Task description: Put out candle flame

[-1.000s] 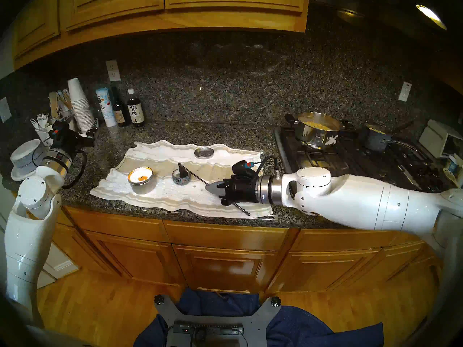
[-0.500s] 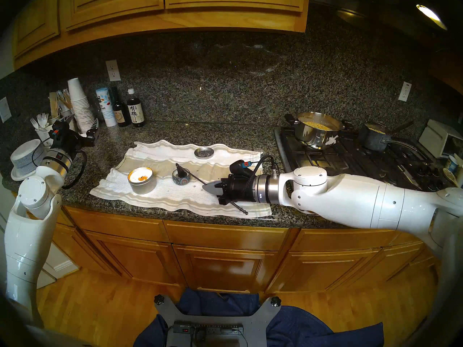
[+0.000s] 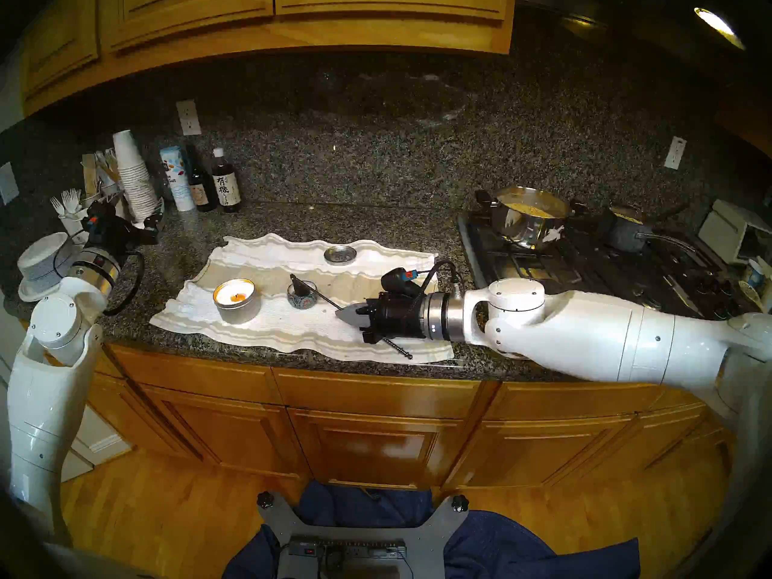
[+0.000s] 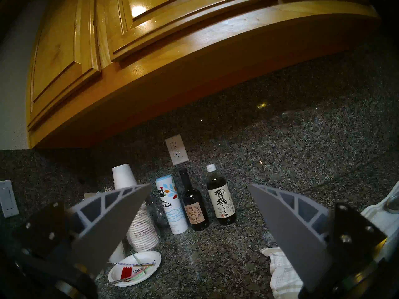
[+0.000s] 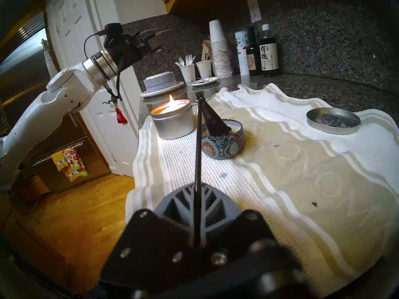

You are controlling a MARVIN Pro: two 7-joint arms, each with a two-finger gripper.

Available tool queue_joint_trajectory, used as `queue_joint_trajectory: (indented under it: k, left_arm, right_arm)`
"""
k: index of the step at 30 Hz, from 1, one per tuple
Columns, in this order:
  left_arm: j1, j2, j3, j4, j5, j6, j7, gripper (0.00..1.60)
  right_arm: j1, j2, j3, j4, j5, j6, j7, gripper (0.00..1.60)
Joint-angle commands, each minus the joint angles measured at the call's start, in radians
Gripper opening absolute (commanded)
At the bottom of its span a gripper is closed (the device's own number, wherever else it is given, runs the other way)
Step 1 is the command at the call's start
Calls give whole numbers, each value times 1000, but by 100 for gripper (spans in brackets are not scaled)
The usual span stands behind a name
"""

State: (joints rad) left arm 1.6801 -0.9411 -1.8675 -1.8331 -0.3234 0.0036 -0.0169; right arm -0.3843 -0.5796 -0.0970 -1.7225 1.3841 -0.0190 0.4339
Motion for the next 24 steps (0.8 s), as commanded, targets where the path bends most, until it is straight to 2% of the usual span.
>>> queue_joint_trajectory:
  k: [1, 24]
  left_arm:
    - [-23, 12, -13, -25, 2, -17, 0, 160]
    - [-21, 17, -11, -25, -2, -17, 5, 160]
  right_arm:
    - [44, 11, 43, -21, 4, -17, -4, 0]
    - [78, 36, 87, -95, 24, -25, -2, 0]
